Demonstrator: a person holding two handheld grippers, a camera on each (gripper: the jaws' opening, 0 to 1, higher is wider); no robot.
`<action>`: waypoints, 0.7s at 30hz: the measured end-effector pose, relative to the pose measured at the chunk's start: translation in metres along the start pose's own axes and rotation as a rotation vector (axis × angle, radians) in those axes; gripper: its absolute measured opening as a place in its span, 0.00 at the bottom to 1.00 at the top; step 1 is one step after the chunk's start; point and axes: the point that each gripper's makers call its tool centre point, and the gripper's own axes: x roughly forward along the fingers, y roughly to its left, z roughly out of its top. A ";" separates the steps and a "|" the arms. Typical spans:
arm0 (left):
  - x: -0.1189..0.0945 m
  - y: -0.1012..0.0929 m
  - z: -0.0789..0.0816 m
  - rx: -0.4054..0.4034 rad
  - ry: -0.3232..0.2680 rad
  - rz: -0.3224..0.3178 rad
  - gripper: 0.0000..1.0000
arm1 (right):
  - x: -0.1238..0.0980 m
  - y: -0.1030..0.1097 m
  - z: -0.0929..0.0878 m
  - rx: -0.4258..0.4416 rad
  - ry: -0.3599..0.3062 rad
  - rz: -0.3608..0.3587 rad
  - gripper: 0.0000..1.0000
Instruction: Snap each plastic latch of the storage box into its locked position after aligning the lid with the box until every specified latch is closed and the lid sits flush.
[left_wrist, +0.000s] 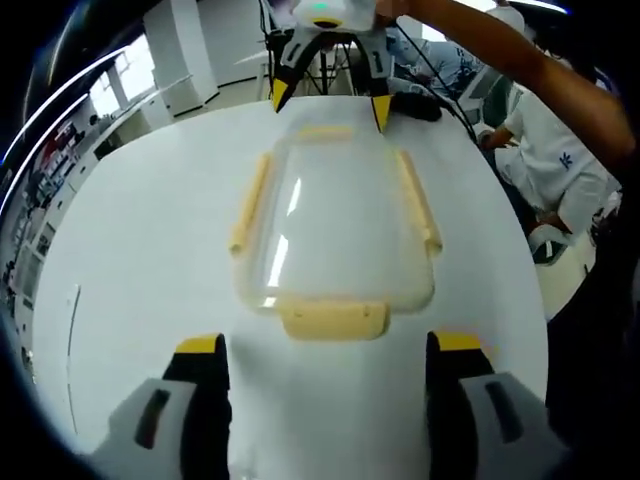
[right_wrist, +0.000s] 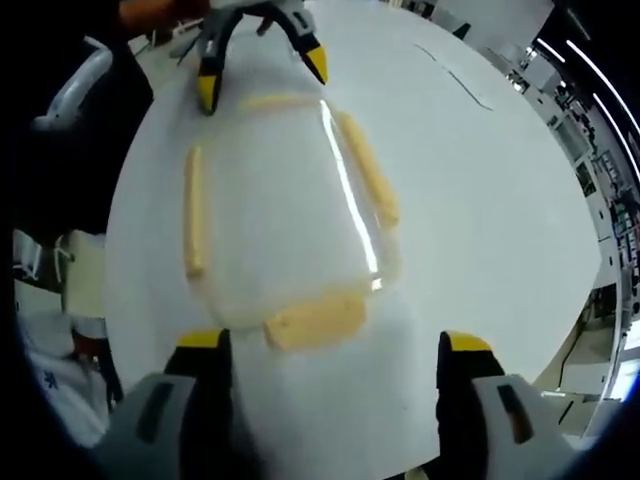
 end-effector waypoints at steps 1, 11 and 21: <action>0.000 0.000 0.000 0.000 0.001 -0.001 0.73 | 0.000 0.000 0.000 0.001 -0.002 0.001 0.84; 0.003 -0.001 0.004 0.002 -0.003 -0.010 0.68 | 0.002 0.004 0.003 -0.038 0.011 0.009 0.71; 0.003 0.000 0.006 -0.001 -0.001 -0.013 0.63 | 0.006 0.008 0.002 -0.067 0.041 0.033 0.56</action>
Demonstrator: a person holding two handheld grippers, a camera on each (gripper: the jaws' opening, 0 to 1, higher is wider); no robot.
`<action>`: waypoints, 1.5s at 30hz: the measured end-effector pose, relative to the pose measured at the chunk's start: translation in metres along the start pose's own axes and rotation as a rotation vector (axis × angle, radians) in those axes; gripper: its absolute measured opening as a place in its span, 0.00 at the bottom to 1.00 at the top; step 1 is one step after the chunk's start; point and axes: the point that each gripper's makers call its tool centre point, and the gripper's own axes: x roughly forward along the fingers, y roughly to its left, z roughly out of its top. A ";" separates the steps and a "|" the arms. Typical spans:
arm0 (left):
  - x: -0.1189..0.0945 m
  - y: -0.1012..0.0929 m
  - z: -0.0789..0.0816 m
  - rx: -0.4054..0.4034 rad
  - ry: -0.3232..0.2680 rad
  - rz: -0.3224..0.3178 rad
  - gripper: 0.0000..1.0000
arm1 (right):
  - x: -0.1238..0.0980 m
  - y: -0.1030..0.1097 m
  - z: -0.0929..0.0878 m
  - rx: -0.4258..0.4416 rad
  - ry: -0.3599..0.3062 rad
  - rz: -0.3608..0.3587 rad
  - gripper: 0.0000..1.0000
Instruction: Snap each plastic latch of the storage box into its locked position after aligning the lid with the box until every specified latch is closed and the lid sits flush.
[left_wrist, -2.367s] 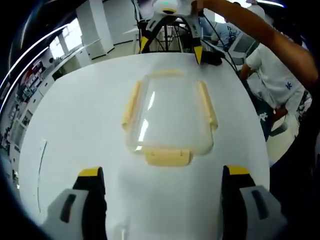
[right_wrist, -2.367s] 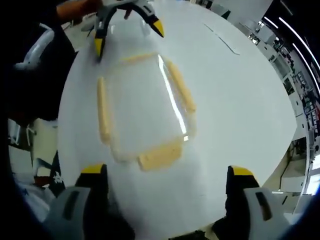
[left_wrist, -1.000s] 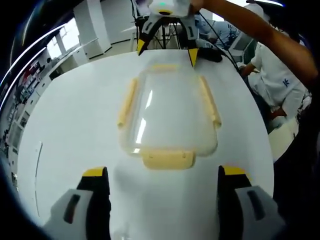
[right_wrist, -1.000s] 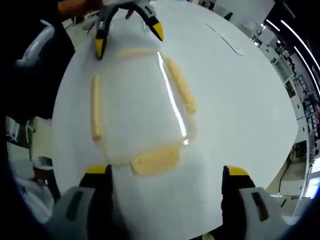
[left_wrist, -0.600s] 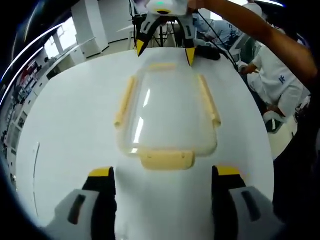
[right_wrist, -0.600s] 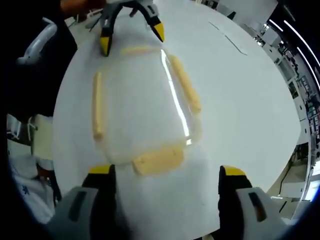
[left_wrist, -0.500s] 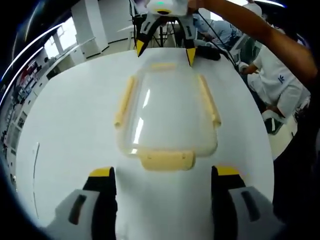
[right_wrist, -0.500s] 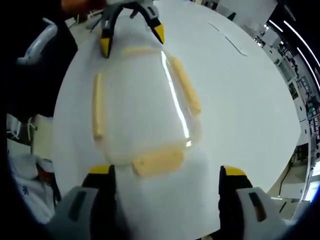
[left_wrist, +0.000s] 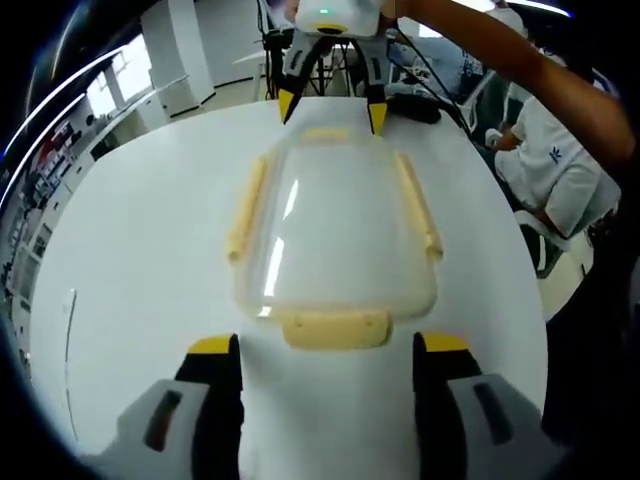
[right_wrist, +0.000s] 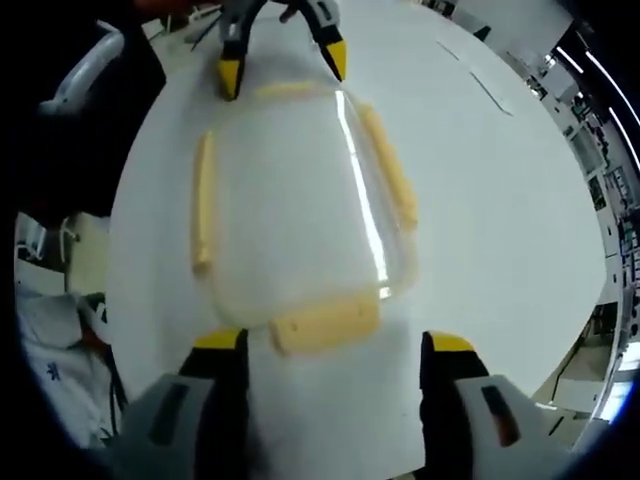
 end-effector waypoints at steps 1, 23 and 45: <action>0.000 -0.001 0.001 0.000 -0.002 -0.002 0.63 | 0.001 0.000 -0.001 -0.001 -0.002 0.010 0.56; 0.002 -0.004 0.003 -0.013 -0.004 -0.029 0.53 | 0.003 0.001 0.005 -0.053 0.003 0.031 0.46; 0.006 -0.008 0.010 0.015 -0.012 -0.047 0.35 | 0.003 0.014 0.002 -0.094 -0.046 0.108 0.38</action>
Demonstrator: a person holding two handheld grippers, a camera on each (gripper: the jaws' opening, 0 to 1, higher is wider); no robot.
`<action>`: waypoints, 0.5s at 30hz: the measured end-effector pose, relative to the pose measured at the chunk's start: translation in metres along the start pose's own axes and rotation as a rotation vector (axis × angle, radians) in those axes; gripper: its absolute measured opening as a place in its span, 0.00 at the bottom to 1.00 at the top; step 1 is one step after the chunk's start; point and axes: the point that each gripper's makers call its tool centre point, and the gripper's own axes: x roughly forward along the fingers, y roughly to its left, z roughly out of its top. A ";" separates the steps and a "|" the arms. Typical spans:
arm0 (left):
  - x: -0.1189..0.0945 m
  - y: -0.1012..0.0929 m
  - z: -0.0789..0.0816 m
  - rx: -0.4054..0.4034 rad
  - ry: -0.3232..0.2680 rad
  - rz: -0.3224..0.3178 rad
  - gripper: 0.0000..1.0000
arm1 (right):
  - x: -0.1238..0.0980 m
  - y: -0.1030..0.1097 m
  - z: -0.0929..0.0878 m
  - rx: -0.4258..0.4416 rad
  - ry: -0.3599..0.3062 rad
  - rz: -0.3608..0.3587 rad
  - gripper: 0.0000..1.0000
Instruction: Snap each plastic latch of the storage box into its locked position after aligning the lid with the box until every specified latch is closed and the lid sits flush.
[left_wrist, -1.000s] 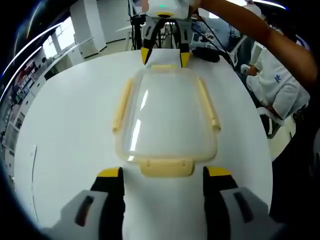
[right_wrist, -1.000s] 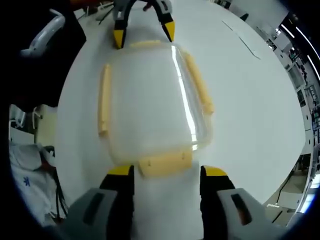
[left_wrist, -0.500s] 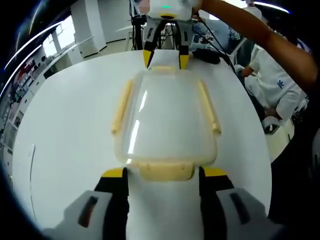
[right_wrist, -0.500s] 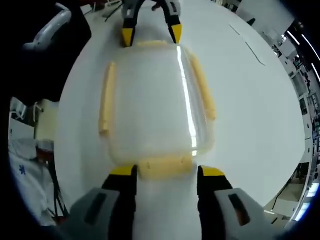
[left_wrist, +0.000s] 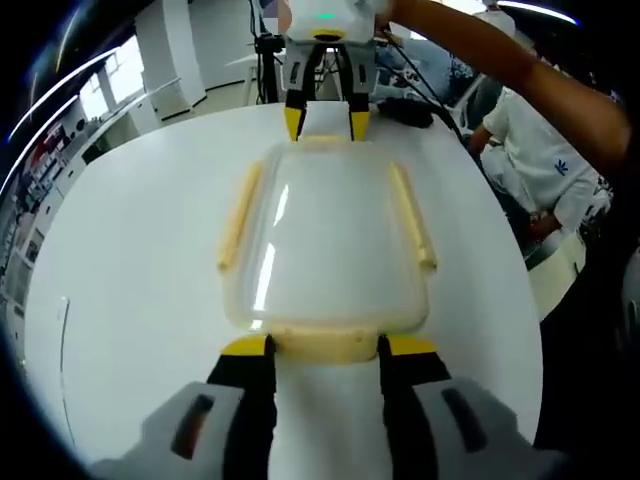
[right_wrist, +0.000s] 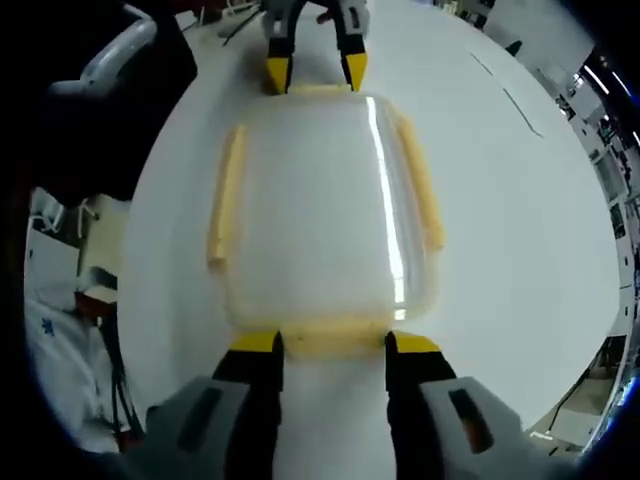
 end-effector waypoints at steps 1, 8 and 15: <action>0.000 0.000 0.000 0.001 0.000 -0.001 0.35 | 0.000 0.000 0.000 -0.005 -0.002 0.001 0.38; 0.000 0.001 0.000 0.003 0.010 -0.003 0.35 | 0.001 -0.001 0.002 -0.020 0.018 0.015 0.39; -0.001 0.001 0.000 0.019 0.034 -0.008 0.35 | 0.002 0.000 0.003 -0.053 0.026 0.022 0.38</action>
